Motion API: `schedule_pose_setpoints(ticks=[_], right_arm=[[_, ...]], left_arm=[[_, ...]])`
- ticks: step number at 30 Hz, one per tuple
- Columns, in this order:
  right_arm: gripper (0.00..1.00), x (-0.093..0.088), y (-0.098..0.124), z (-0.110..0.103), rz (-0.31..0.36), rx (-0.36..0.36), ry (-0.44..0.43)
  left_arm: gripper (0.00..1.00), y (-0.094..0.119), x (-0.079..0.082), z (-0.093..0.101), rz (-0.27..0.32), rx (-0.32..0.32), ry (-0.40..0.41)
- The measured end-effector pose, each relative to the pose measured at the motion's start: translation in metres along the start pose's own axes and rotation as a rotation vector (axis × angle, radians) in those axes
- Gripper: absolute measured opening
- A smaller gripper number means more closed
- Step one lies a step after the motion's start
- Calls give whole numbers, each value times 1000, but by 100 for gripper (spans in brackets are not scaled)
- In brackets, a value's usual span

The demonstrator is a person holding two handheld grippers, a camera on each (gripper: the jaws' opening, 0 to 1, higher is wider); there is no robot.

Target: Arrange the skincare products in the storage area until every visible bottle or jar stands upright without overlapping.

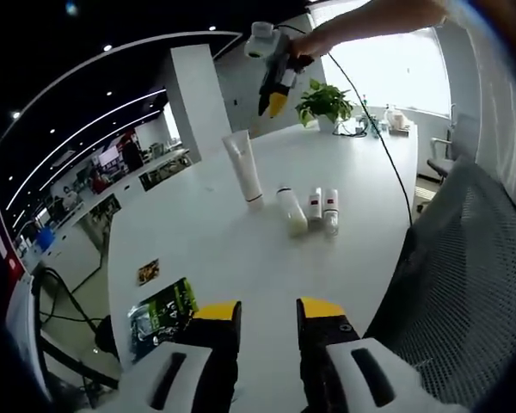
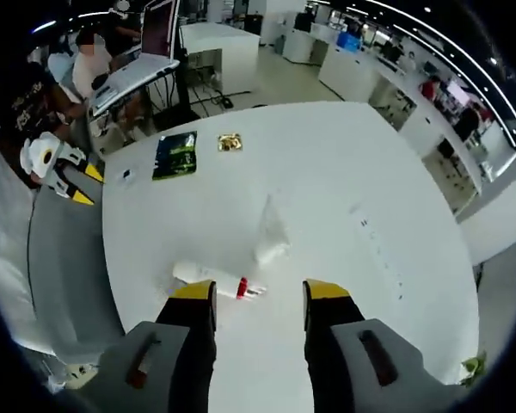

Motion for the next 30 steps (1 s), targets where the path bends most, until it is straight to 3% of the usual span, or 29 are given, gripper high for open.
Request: schedule_pose_setpoints(ticks=[6, 10, 15, 22, 30], right_arm=[[38, -19, 46, -48, 104, -18, -165], [39, -31, 66, -72, 122, -36, -233], [40, -28, 98, -92, 191, -50, -314], [41, 4, 150, -86, 262, -126, -258], [41, 26, 170, -58, 344, -180, -219]], left_arm=[[26, 0, -1, 4, -4, -29, -16], [27, 0, 0, 6, -4, -56, -6], [27, 0, 1, 9, -1, -83, -3], [27, 1, 1, 11, -11, -93, -1], [27, 3, 2, 9, -4, -72, -2]])
Point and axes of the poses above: the point that each gripper's makers call its tool centre point, and the gripper's own axes: y roughly backward along the fingers, z roughly to its right, x roughly out of its top, the point moved 10 cm from there along y, roughly backward along the fingers, and after that the axes turned 12 degrees about y, right-handed, at the moved point
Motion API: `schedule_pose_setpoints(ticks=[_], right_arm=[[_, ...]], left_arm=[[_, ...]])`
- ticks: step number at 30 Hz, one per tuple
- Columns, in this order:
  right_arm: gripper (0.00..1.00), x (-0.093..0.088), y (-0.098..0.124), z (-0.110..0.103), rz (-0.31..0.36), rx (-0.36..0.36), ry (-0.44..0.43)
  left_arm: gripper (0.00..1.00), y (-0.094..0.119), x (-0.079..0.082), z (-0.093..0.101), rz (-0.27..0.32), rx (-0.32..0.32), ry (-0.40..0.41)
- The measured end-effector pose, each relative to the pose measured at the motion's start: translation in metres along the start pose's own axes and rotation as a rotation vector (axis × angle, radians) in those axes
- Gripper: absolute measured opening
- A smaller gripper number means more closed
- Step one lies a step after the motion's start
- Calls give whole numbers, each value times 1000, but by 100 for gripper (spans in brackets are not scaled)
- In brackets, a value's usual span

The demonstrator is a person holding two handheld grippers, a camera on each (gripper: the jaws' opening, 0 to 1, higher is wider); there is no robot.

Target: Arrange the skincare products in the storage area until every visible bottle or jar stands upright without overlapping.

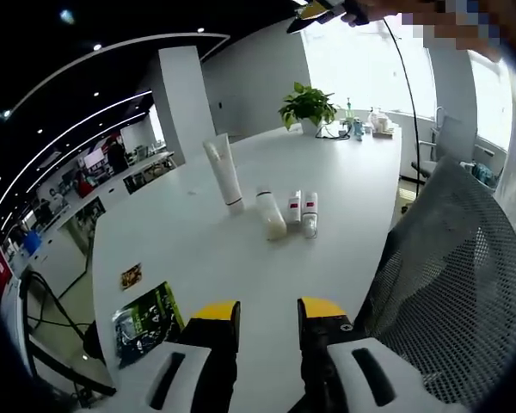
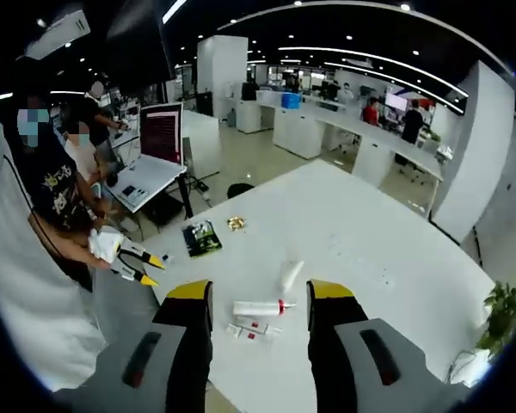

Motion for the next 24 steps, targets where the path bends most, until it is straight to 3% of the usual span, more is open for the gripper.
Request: schedule_pose_setpoints(ticks=[2, 4, 7, 13, 17, 24], right_arm=[[41, 0, -6, 3, 5, -7, -1], [41, -7, -14, 0, -54, 6, -1], [41, -25, -36, -8, -125, 3, 71], [42, -67, -86, -28, -130, 69, -105], [43, -83, -114, -33, -144, 97, -210], [40, -106, -163, -30, -203, 82, -294]], left_arm=[[27, 0, 0, -1, -3, 11, -1], [26, 1, 1, -5, 3, 24, 16], [27, 2, 0, -9, 3, 41, 43], [26, 2, 0, -7, 7, 42, 25], [26, 2, 0, -8, 6, 47, 30], [26, 0, -1, -9, 1, 56, 28]])
Point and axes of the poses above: the point that each gripper's makers call its tool centre point, and the gripper's own axes: y roughly backward along the fingers, z roughly to its right, x roughly out of its top, the point moved 10 cm from there along y, roughly backward along the fingers, and after that the axes turned 12 degrees about y, right-handed, at the moved point
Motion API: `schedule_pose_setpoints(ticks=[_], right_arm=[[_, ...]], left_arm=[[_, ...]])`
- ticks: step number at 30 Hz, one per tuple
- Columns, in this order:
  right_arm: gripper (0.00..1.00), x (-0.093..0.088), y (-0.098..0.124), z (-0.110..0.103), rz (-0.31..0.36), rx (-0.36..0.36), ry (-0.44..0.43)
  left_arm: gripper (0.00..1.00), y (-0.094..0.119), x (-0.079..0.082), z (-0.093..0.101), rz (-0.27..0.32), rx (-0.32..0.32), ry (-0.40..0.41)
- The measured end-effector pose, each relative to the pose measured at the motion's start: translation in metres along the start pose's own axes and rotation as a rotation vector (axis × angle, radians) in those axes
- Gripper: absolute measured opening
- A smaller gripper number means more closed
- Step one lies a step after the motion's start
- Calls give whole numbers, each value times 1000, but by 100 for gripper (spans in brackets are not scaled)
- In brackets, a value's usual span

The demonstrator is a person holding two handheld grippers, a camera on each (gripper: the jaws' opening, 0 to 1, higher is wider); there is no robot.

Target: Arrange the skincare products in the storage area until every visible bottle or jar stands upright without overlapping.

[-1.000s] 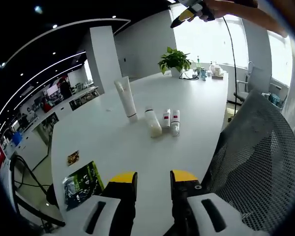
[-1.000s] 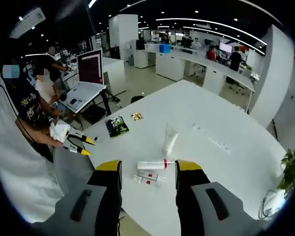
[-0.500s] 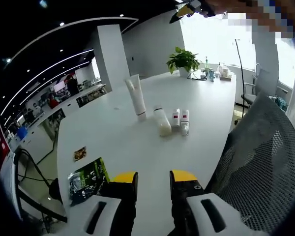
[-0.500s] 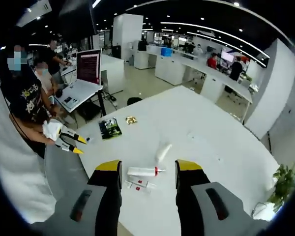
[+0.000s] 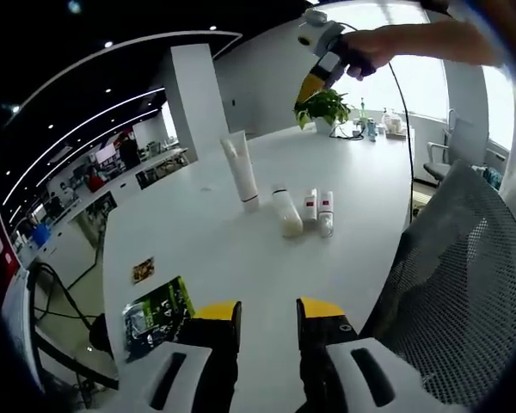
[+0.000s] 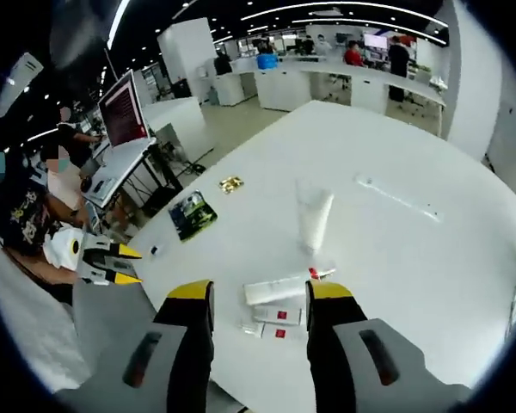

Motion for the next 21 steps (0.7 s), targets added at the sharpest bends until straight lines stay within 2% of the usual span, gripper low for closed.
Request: schedule_pose_setpoints(ticks=[5, 9, 10, 12, 16, 18, 21], right_arm=[[40, -15, -34, 20, -85, -14, -96], [41, -24, -64, 34, -135, 9, -160], [41, -26, -68, 36, -133, 7, -169], [41, -31, -79, 38, -151, 9, -234], [42, -38, -104, 49, -139, 2, -378], [42, -42, -111, 53, -140, -18, -436], [42, -48, -121, 59, -129, -98, -525]], left_arm=[[26, -1, -1, -3, 0, 16, 12], [26, -1, -1, -3, -1, 18, 13], [26, -1, -1, -3, -2, 18, 12], [26, -2, -2, -4, -8, 20, 14], [26, -2, -3, -5, -6, 27, 21], [26, -2, -3, -6, -6, 29, 26], [26, -2, -3, -6, -8, 32, 27]])
Point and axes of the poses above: the point that each gripper's makers call its tool centre point, and the gripper's own axes: y roughly backward along the fingers, z roughly to its right, x roughly out of its top, the point moved 10 cm from there along y, roughly backward along the fingers, and after that the axes turned 12 degrees about y, right-handed, at the moved point
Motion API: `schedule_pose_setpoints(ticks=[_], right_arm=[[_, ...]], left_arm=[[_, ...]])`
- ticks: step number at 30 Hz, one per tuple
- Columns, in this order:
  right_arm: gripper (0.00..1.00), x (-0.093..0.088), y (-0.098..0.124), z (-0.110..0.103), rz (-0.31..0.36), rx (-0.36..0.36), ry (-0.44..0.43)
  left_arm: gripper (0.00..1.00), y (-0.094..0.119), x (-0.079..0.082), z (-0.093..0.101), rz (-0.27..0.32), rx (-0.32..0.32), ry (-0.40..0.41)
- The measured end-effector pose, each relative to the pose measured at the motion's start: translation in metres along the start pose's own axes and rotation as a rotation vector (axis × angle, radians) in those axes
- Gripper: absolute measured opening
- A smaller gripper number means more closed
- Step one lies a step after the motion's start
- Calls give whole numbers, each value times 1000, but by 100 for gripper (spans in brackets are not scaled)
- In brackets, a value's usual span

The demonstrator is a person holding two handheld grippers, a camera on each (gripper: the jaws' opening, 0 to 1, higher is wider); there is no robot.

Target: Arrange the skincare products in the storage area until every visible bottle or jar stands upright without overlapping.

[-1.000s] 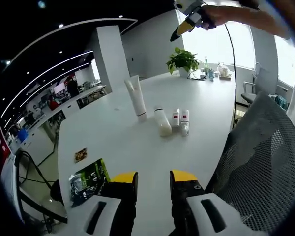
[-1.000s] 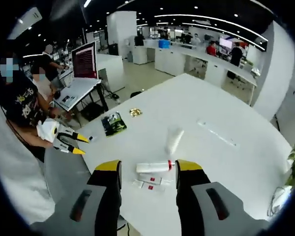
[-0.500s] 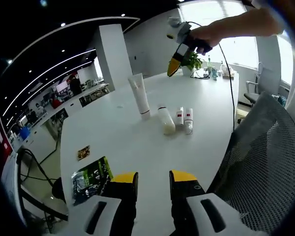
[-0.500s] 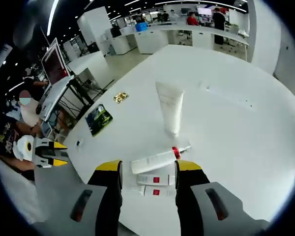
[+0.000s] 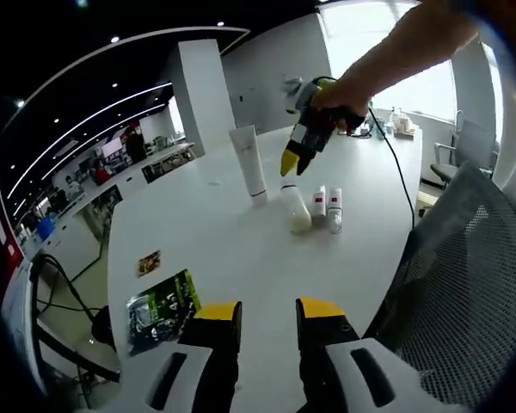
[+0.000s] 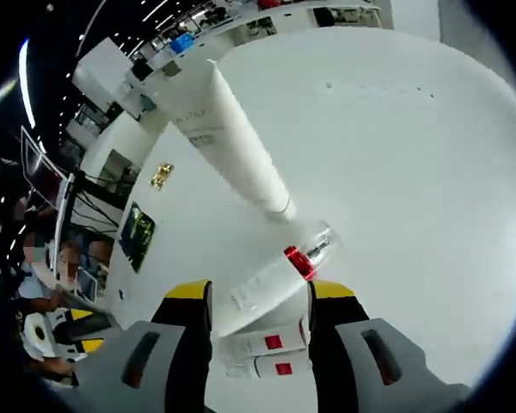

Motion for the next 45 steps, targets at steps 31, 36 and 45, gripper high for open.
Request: schedule_pose_setpoints(ticks=[31, 36, 45], right_arm=[[31, -25, -39, -12, -29, -62, -170], [31, -24, -39, -17, -46, -59, -136], [34, -18, -46, -21, -83, -84, -58]], left_arm=[[24, 2, 0, -3, -5, 20, 14], [24, 2, 0, -3, -8, 20, 11], [24, 1, 0, -4, -12, 24, 10]])
Point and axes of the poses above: the point that each gripper's makers call its tool centre point, and the gripper's own axes: y roughly backward along the fingers, z roughly to its right, x roughly out of its top, the point moved 10 cm from there along y, roughly backward along the fingers, and after that the axes turned 12 degrees about y, right-handed, at the moved point
